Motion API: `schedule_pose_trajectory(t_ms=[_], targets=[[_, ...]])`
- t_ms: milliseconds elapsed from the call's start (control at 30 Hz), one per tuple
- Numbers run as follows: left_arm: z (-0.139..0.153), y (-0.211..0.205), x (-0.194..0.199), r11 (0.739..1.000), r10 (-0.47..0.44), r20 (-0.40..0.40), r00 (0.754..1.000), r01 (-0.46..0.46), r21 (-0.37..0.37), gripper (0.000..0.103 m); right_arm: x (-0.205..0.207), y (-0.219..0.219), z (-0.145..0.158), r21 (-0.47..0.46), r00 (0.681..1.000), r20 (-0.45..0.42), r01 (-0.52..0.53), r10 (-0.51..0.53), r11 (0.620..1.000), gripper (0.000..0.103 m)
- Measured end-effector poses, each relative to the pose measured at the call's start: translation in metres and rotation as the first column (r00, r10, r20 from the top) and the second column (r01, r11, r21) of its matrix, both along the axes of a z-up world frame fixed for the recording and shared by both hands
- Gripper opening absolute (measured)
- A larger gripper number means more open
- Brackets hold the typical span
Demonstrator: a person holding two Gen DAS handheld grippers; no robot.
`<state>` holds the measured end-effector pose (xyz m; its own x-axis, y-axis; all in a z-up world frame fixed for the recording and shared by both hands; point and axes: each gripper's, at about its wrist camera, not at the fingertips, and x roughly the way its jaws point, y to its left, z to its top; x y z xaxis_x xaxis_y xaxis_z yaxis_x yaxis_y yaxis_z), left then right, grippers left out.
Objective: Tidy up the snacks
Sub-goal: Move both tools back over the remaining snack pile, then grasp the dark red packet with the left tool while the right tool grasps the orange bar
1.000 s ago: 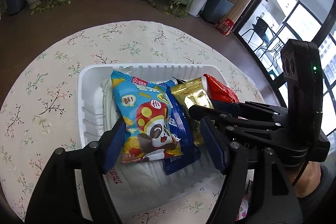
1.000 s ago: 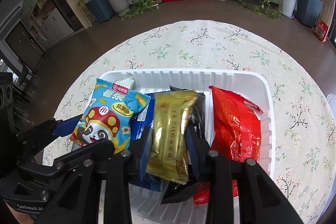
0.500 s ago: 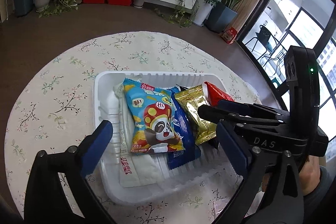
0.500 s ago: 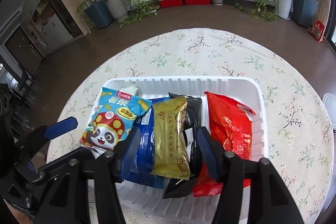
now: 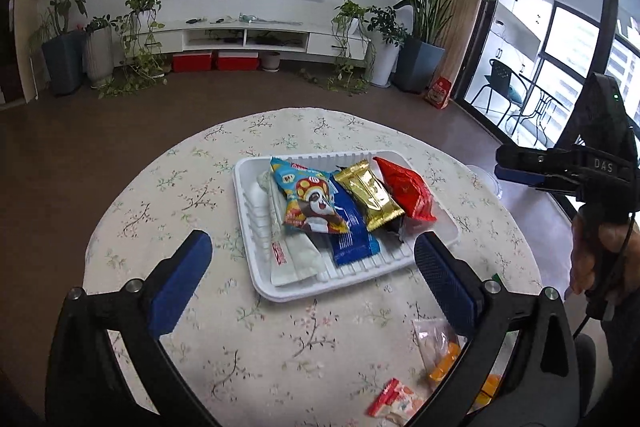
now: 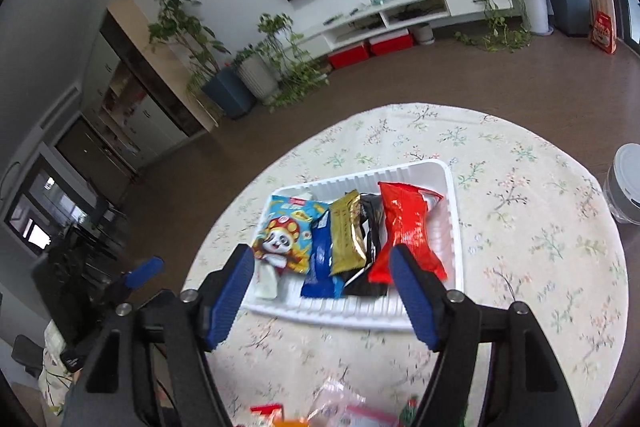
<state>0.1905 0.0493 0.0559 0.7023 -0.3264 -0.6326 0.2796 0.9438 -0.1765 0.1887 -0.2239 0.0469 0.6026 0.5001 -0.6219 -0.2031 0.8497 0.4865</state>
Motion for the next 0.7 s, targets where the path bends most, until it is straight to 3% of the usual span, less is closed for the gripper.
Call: schedule_pose_trajectory(t_ms=[167, 367, 533, 700], targets=[[-0.01, 0.002, -0.058, 0.999, 0.036, -0.027, 0.999, -0.035, 0.008, 0.103, -0.065, -0.004, 0.001, -0.029, 0.998, 0.055, -0.013, 0.015, 0.999, 0.077], [-0.045, -0.004, -0.107, 0.996, 0.078, -0.209, 0.975, -0.083, -0.019, 0.103, -0.128, -0.002, -0.019, -0.079, 0.998, 0.058, 0.004, 0.001, 0.997, 0.077], [-0.059, -0.015, -0.143, 0.997, 0.073, -0.239, 0.968, -0.069, 0.022, 0.103, -0.16, 0.005, -0.031, -0.134, 0.998, 0.052, -0.016, 0.024, 0.991, 0.077], [-0.065, -0.027, -0.161, 0.993, 0.068, -0.243, 0.968, -0.043, 0.109, 0.103, -0.181, 0.014, -0.045, -0.177, 0.996, 0.047, -0.062, 0.071, 0.982, 0.076]])
